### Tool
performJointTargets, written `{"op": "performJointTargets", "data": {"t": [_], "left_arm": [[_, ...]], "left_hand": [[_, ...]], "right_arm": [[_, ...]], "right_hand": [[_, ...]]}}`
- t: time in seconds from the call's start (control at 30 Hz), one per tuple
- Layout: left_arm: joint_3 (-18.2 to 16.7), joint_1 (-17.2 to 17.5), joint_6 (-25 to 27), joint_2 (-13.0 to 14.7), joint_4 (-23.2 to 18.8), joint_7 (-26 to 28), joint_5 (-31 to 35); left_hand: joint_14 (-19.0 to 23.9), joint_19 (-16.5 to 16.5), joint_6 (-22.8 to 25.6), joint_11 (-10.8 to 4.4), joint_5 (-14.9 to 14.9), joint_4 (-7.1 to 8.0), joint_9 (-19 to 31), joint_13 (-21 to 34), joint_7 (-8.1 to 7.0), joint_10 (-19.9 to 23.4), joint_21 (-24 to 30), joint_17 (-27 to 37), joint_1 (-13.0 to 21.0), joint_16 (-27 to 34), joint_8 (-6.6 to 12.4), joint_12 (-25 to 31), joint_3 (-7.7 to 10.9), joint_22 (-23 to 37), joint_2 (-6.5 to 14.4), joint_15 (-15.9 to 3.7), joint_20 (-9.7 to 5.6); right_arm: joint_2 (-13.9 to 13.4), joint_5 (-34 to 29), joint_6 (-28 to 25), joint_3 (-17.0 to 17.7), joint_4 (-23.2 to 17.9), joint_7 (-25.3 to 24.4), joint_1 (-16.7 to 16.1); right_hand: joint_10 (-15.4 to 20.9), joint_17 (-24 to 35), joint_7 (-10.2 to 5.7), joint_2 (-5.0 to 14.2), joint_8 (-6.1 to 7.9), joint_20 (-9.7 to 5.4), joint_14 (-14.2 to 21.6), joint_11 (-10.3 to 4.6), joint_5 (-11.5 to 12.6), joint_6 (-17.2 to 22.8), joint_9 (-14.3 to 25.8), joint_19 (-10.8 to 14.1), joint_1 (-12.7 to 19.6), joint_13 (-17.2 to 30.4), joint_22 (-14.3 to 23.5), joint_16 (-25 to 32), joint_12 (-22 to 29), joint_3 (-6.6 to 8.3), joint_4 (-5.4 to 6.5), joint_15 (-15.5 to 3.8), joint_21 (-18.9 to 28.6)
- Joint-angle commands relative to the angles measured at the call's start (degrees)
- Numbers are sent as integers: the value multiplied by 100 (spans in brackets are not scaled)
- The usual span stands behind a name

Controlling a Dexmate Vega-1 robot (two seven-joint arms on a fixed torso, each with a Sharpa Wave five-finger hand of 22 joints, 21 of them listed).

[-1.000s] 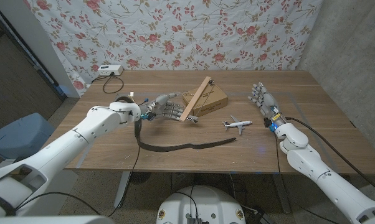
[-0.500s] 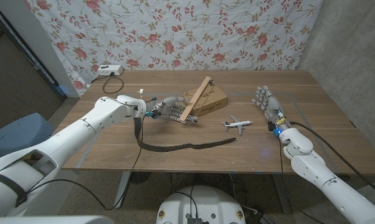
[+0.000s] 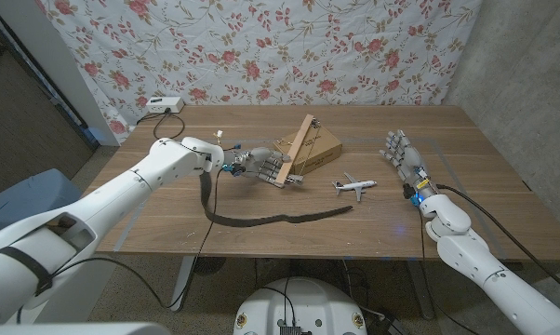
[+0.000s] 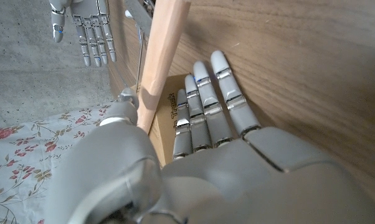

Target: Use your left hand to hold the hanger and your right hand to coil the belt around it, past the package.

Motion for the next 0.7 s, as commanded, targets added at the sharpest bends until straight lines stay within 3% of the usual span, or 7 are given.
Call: {"op": "performJointTargets", "data": {"t": [0.03,0.1,0.17,0.27,0.47,0.7], "left_arm": [[253,-241,202,-123,147,-233,205],[238,-246,130,-149,274,-417,131],[217,-267,73,-168,430,-666,28],[343,-389,147,-103,448,-950,98],[557,-543,349,38,306,-1287,254],[812,-739,533,199,115,-1679,482]], "left_hand": [[70,114,-40,25,-23,9,24,0,263,33,7,10,59,-64,-86,-65,-5,20,-188,2,-28],[-119,38,-153,127,-1,188,23,-23,278,-123,-88,41,-305,-231,-213,-231,-275,23,-531,111,66],[-335,-34,-270,281,42,312,25,-30,276,-273,-172,61,-565,-366,-308,-360,-418,23,-614,356,221],[-421,-61,-369,411,68,377,23,-39,283,-361,-230,65,-694,-440,-376,-450,-478,22,-611,523,336],[-9,83,-75,410,95,426,64,-64,287,68,-260,43,-764,-369,-291,-370,-482,24,-495,521,346],[636,454,437,288,74,412,93,-94,292,682,-233,19,-756,-286,-193,-275,-452,34,-359,323,151]], "right_arm": [[17,9,23,21,31,5,-17],[15,2,19,23,18,-8,-17],[15,-9,11,22,1,-31,-18],[12,-35,3,20,-43,-74,-26],[14,-104,-32,-19,-127,-137,-1],[41,-210,-11,-71,-237,-217,14]], "right_hand": [[54,17,-33,-5,25,18,-4,-17,40,16,24,22,-27,14,20,41,26,17,-36,37,-11],[56,17,-33,-4,25,19,-3,-14,40,15,24,25,-28,14,20,41,27,17,-37,39,-13],[57,18,-34,-4,25,18,-2,-17,40,14,24,26,-30,14,20,41,27,17,-37,42,-17],[63,18,-36,-4,24,22,6,-11,40,12,24,32,-34,15,20,44,29,17,-39,51,-22],[58,19,-35,-2,25,21,9,-19,41,15,24,39,-39,15,21,44,26,19,-42,49,-32],[60,19,-37,0,24,19,20,-17,42,10,24,52,-44,15,21,46,26,20,-45,54,-41]]}}
